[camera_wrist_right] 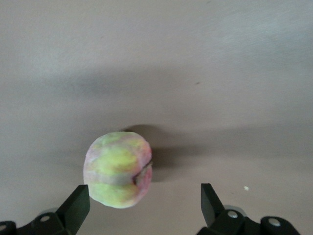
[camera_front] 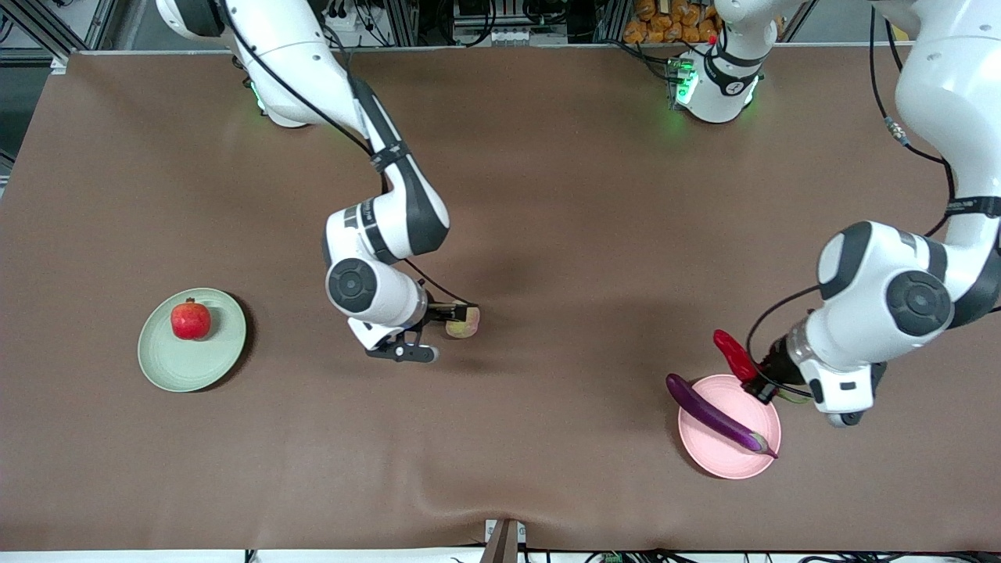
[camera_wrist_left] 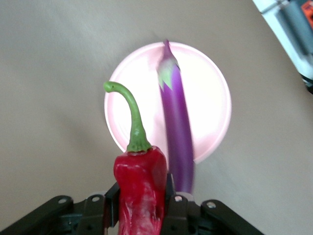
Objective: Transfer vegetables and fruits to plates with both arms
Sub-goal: 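Grasp the peach with the right gripper while the left gripper carries the chili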
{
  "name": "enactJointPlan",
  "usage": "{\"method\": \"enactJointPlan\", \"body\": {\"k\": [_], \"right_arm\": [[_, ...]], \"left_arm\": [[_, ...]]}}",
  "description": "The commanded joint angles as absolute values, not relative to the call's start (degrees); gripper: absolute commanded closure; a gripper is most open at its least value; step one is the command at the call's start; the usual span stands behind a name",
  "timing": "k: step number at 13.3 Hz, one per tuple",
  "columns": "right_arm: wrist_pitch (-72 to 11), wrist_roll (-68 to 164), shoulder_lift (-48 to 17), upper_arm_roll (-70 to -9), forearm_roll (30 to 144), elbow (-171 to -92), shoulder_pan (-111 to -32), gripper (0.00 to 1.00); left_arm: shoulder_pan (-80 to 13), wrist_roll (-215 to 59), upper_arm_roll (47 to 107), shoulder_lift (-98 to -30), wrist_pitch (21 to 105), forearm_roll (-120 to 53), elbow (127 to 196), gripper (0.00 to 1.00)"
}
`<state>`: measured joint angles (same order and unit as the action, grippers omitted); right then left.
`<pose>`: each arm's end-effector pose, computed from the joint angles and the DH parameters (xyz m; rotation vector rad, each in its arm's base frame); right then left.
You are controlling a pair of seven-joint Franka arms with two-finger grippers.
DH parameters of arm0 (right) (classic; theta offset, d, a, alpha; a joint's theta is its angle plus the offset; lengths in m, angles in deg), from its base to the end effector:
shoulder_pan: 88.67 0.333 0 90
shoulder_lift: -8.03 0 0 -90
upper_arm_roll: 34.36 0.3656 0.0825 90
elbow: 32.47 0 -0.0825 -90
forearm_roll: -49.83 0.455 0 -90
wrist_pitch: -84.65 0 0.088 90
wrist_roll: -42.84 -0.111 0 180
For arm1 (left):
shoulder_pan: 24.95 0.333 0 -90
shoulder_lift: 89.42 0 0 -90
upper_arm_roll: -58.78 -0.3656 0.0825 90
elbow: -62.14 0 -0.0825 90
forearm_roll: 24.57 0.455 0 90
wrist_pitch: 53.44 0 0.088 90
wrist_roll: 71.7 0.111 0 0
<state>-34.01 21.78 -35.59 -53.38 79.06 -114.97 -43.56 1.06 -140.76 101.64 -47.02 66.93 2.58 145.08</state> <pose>0.6883 0.4230 0.2421 -2.9716 0.1505 0.2290 0.8089 -0.0862 0.3461 2.7530 1.2530 0.0785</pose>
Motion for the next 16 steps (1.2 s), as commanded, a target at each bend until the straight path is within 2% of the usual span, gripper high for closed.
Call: {"method": "enactJointPlan", "body": {"k": [1, 5, 13, 14, 15, 16], "right_arm": [[-35.0, 18.9, -38.2, -54.0, 79.9, -112.4, -41.1, 0.0], [-36.0, 15.8, -40.4, -54.1, 78.8, -110.9, -40.2, 0.0], [-42.4, 13.2, -44.1, -54.0, 78.8, -110.9, -39.2, 0.0], [-42.6, 13.3, -44.3, -54.0, 78.8, -110.9, -39.1, 0.03], [-42.5, 13.3, -44.2, -54.0, 78.9, -110.9, -39.3, 0.36], [-42.5, 13.7, -43.9, -54.0, 79.2, -110.9, -40.0, 0.63]], "left_arm": [[4.1, -134.7, 101.1, -43.3, 72.2, 2.9, 145.1, 1.0], [4.0, -130.4, 96.7, -39.6, 78.0, 2.4, 144.9, 1.0], [3.1, -131.5, 96.5, -36.3, 85.2, -0.2, 144.7, 1.0], [2.8, -131.5, 96.5, -36.3, 85.3, -0.8, 144.7, 1.0], [2.9, -131.6, 96.5, -36.4, 85.2, -1.9, 144.7, 0.93], [2.8, -131.6, 96.6, -36.8, 85.2, -2.8, 144.7, 0.89]]}}
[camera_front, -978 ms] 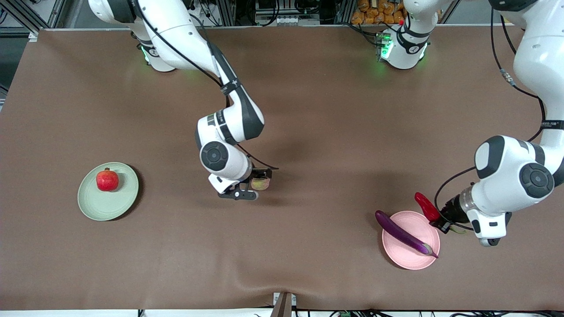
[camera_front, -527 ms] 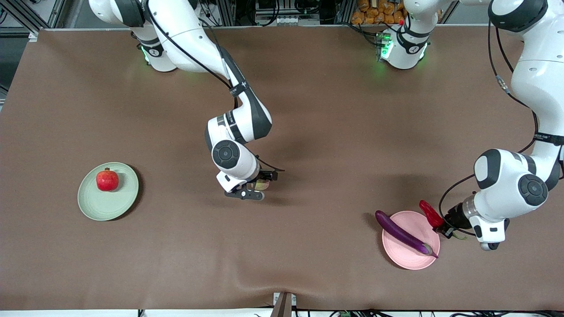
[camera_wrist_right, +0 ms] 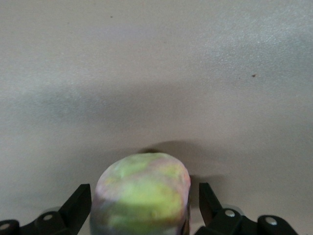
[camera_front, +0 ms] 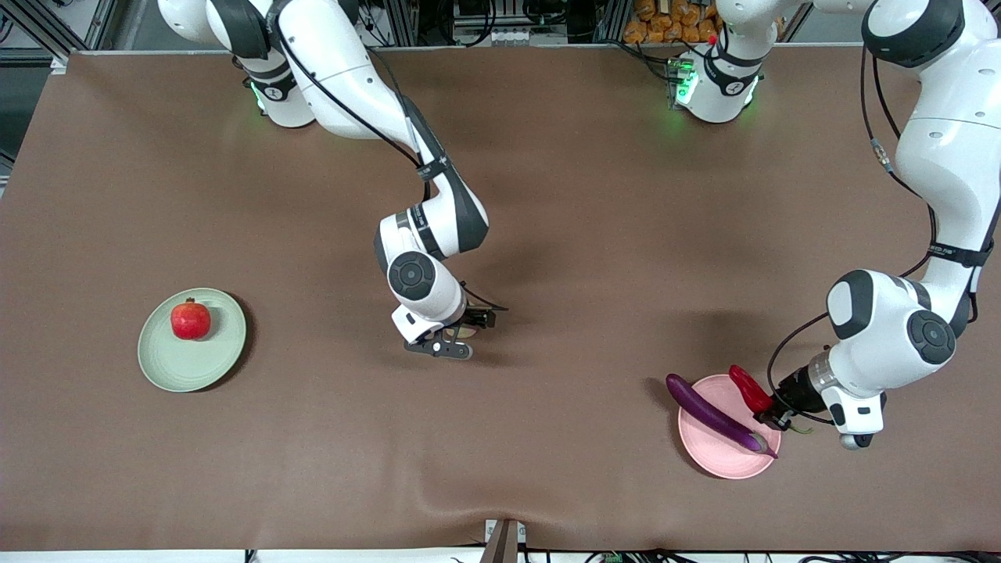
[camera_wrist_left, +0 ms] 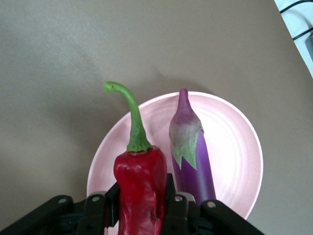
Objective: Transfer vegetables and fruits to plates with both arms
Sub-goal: 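Grasp the peach with the right gripper while the left gripper carries the chili, then place the peach on the green plate while the left gripper releases the chili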
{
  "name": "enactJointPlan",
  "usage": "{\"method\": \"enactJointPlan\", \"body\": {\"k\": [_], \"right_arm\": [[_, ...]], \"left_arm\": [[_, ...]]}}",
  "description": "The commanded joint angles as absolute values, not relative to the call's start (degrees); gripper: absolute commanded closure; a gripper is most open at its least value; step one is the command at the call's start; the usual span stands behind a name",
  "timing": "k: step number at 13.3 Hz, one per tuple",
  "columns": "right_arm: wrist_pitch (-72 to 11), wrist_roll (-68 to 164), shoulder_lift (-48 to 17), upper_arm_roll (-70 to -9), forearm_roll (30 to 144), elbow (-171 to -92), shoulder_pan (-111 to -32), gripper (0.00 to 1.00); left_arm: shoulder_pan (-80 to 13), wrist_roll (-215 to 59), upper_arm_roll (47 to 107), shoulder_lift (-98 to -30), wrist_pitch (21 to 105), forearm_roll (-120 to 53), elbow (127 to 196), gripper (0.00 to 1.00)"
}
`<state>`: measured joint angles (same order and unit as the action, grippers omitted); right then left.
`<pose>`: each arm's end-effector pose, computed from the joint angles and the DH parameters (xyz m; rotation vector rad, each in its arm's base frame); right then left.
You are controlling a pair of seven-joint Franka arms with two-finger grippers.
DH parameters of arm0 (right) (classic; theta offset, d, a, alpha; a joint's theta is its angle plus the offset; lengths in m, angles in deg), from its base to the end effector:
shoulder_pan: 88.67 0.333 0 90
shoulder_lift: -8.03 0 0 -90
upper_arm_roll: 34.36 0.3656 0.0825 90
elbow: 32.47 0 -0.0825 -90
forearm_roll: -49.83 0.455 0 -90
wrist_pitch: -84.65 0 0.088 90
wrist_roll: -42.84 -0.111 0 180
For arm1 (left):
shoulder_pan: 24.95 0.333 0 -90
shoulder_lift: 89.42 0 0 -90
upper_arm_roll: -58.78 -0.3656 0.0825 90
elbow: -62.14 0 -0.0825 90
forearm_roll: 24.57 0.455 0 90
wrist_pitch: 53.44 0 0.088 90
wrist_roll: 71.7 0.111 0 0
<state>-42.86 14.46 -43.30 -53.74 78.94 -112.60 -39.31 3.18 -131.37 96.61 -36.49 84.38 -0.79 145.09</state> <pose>0.6718 0.4722 0.1688 -3.0129 0.2547 0.1084 0.8319 -0.0145 0.2207 2.5998 1.1828 0.1316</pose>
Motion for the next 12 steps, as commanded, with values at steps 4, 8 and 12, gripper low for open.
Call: {"method": "enactJointPlan", "body": {"k": [4, 8, 12], "right_arm": [[-38.2, 14.8, -40.3, -54.0, 79.3, -111.0, -44.8, 0.82], [-26.6, 30.8, -34.3, -54.1, 79.5, -111.6, -56.1, 0.82], [-17.3, 49.0, -32.9, -54.4, 79.1, -111.7, -68.4, 0.82]], "left_arm": [[2.8, -132.0, 97.7, -37.0, 85.2, -4.7, 144.6, 0.57], [1.5, -132.3, 97.5, -36.6, 85.2, -5.6, 143.6, 0.0], [1.5, -132.5, 98.0, -38.2, 84.3, -5.5, 143.4, 0.0]]}}
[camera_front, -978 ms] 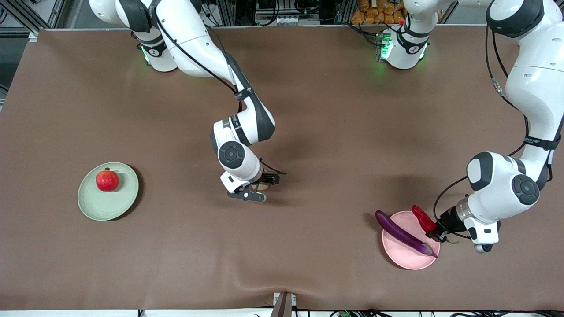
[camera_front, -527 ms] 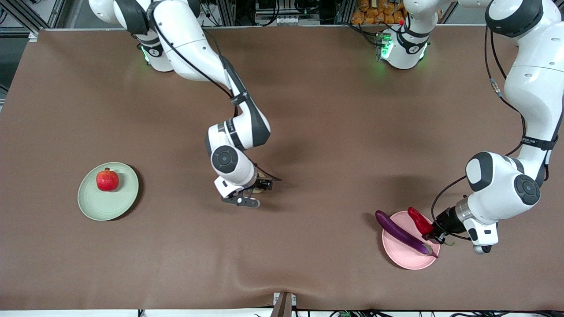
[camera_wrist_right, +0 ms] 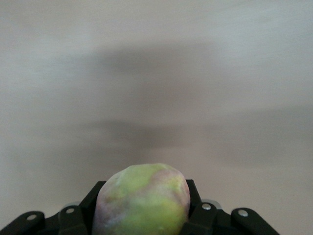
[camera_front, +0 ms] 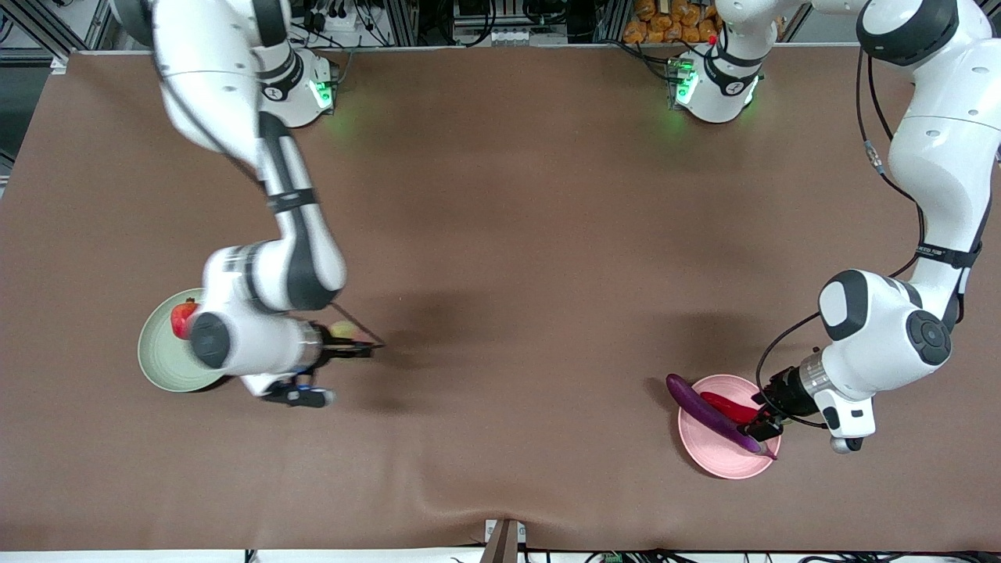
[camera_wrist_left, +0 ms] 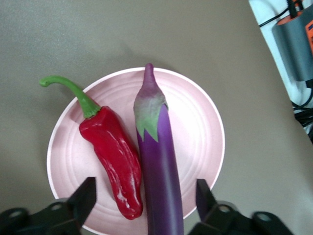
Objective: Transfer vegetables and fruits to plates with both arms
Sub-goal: 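Place the peach on the green plate while the left gripper releases the chili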
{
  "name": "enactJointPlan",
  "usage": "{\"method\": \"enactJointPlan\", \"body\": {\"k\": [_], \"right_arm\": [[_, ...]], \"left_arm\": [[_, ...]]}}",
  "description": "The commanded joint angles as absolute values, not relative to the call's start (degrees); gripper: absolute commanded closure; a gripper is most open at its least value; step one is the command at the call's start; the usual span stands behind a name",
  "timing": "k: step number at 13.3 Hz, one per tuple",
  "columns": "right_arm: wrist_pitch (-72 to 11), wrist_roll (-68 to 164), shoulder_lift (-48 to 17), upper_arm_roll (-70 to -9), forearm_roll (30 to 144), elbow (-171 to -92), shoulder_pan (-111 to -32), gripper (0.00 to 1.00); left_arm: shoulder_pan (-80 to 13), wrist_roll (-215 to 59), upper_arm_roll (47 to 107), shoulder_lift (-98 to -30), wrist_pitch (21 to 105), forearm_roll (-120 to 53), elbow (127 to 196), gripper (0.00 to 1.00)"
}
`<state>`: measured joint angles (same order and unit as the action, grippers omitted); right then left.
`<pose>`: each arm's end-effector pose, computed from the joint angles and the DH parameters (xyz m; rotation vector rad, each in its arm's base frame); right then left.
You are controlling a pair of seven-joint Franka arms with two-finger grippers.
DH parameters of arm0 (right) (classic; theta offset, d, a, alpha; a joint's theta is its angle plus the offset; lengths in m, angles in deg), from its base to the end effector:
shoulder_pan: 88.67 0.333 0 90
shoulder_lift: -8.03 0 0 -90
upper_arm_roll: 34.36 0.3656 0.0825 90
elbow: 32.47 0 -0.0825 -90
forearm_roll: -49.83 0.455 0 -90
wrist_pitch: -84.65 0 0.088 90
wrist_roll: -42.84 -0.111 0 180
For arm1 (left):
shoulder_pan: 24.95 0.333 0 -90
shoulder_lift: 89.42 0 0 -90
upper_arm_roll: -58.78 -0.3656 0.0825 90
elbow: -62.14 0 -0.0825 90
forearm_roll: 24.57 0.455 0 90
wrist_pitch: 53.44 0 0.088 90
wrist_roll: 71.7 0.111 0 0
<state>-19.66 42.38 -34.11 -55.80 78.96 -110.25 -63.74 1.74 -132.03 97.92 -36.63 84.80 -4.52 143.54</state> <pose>0.7898 0.1537 0.2914 -2.9102 0.0976 0.3274 0.8406 -0.0420 0.2429 2.5201 1.1876 0.1180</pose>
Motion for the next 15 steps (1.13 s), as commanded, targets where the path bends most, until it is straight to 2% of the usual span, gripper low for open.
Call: {"method": "enactJointPlan", "body": {"k": [1, 5, 7, 9, 10, 11, 12, 14, 15], "right_arm": [[-16.6, 54.1, -33.3, -54.5, 78.8, -111.7, -71.4, 0.82], [-16.3, 80.1, -35.5, -54.3, 78.9, -111.8, -81.2, 0.8], [-16.7, 88.6, -37.1, -54.3, 78.8, -111.8, -83.1, 0.8], [-20.3, 95.7, -38.5, -54.2, 79.2, -111.7, -85.0, 0.74], [-22.5, 100.3, -39.1, -54.2, 79.2, -111.8, -85.5, 0.68], [-22.5, 102.6, -39.5, -54.2, 79.3, -111.8, -85.8, 0.42], [-22.4, 102.5, -39.4, -54.2, 79.3, -111.8, -85.5, 0.0], [-21.5, 101.4, -38.6, -54.2, 79.4, -111.8, -84.7, 0.0], [-18.4, 98.0, -38.2, -54.2, 79.4, -111.8, -84.6, 0.0]], "left_arm": [[1.6, -132.6, 98.9, -38.5, 83.4, -5.6, 143.4, 0.0], [2.6, -132.4, 101.8, -41.2, 77.4, -5.5, 143.4, 0.0], [2.7, -132.3, 103.6, -43.4, 73.3, -5.5, 143.4, 0.0], [2.7, -132.0, 105.1, -46.6, 69.6, -5.4, 143.5, 0.0], [2.7, -131.9, 105.6, -48.4, 67.5, -5.5, 143.5, 0.0], [2.7, -131.8, 106.4, -49.7, 65.8, -5.5, 143.7, 0.0], [2.9, -131.9, 107.4, -51.5, 64.5, -5.6, 144.0, 0.0], [3.1, -131.9, 108.6, -53.8, 63.9, -6.4, 143.8, 0.0], [3.2, -131.9, 109.3, -54.3, 63.3, -6.4, 143.8, 0.0]]}}
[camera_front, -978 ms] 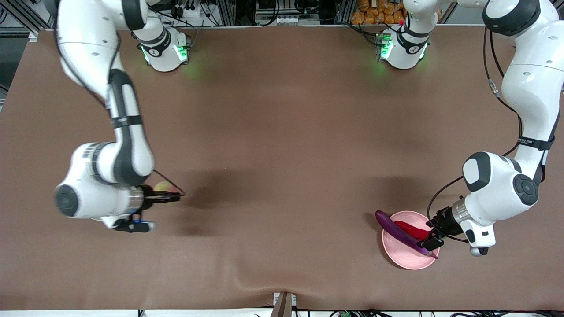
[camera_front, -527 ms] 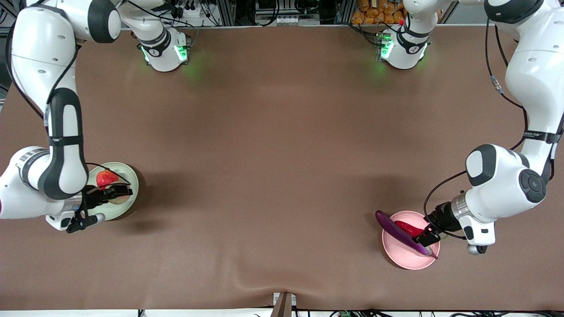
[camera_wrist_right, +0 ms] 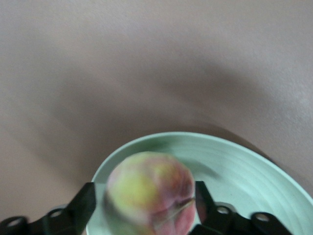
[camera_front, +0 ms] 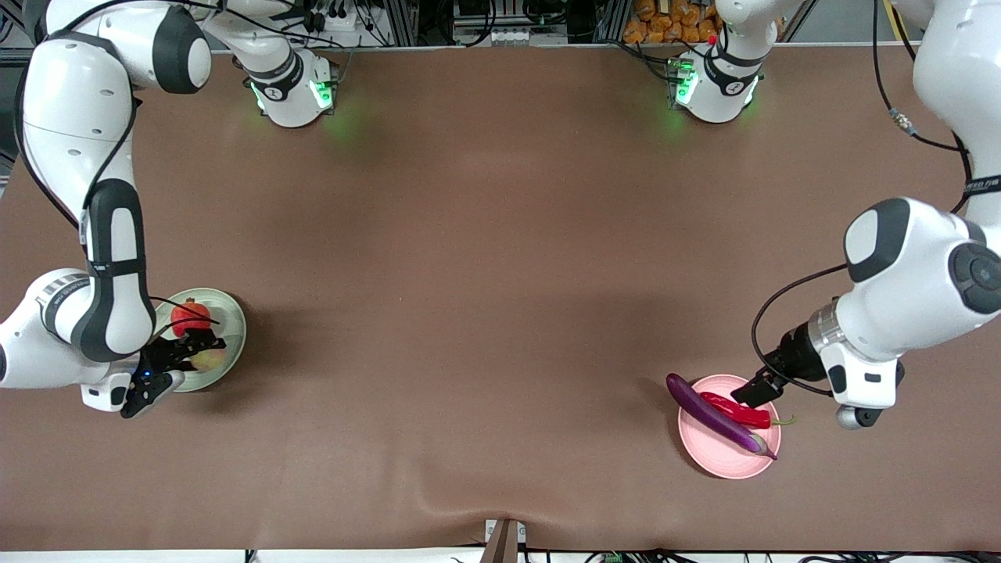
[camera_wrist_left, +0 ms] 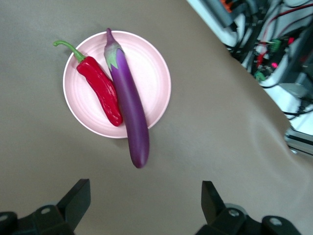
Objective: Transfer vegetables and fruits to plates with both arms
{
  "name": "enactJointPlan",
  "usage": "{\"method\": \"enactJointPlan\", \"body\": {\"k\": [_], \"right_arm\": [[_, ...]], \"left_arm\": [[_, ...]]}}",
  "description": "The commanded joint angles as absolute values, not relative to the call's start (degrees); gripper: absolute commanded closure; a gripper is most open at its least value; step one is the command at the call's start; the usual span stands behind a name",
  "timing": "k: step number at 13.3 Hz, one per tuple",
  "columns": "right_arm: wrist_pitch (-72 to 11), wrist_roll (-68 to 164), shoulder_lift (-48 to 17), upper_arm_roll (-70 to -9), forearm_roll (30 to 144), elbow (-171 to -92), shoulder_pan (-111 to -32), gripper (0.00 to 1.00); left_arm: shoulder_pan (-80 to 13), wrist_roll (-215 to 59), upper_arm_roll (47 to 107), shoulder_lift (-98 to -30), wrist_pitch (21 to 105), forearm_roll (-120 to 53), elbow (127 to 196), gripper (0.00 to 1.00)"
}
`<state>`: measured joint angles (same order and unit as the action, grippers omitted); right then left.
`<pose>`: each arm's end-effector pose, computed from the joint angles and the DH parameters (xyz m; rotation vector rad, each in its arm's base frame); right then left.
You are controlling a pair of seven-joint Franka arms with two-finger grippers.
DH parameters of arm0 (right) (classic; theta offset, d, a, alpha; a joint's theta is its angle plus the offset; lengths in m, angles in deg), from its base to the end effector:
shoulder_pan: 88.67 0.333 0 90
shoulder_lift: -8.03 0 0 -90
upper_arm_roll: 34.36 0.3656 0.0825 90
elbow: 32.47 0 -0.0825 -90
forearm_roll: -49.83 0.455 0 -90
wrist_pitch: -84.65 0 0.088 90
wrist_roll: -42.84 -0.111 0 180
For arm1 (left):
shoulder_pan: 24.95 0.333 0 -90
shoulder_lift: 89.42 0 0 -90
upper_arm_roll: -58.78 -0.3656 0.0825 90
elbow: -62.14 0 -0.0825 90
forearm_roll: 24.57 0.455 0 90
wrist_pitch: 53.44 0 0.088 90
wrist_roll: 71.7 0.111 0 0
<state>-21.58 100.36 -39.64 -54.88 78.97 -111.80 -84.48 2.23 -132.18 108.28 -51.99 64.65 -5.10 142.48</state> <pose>0.7817 -0.1306 0.2033 -2.6964 -0.7866 0.1814 0.7982 -0.1356 0.4572 2.7003 0.9873 0.1046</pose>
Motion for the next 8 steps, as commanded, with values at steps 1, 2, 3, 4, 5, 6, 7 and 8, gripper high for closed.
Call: {"method": "enactJointPlan", "body": {"k": [1, 2, 3, 4, 5, 6, 7, 8], "right_arm": [[-15.8, 93.0, -37.7, -54.2, 79.4, -111.8, -84.3, 0.0], [-15.1, 90.1, -36.6, -54.3, 79.2, -111.9, -83.4, 0.0], [-14.4, 87.9, -35.8, -54.4, 79.1, -112.8, -82.7, 0.0], [-14.3, 85.1, -34.1, -54.5, 79.0, -114.3, -81.8, 0.0], [-14.4, 82.0, -32.2, -54.6, 78.7, -116.2, -80.6, 0.0], [-14.4, 79.2, -29.8, -56.2, 78.7, -118.4, -78.3, 0.0], [-14.4, 75.7, -28.0, -58.6, 78.7, -120.3, -75.0, 0.0], [-14.4, 71.4, -26.0, -59.1, 78.3, -122.0, -73.0, 0.0]], "left_arm": [[3.2, -131.8, 109.4, -55.7, 61.8, -6.4, 143.8, 0.0], [3.2, -131.8, 109.5, -57.2, 60.5, -6.4, 143.7, 0.0], [3.2, -131.8, 109.6, -58.2, 59.2, -6.5, 143.5, 0.0], [3.2, -131.8, 110.1, -59.4, 57.1, -6.5, 143.4, 0.0], [3.2, -131.8, 110.3, -60.8, 55.2, -6.5, 143.4, 0.0], [3.3, -131.7, 110.3, -62.4, 54.1, -6.6, 143.4, 0.0], [3.3, -130.9, 110.3, -63.6, 53.2, -7.5, 143.2, 0.0], [3.4, -129.3, 110.2, -64.7, 52.3, -9.0, 142.4, 0.0]]}}
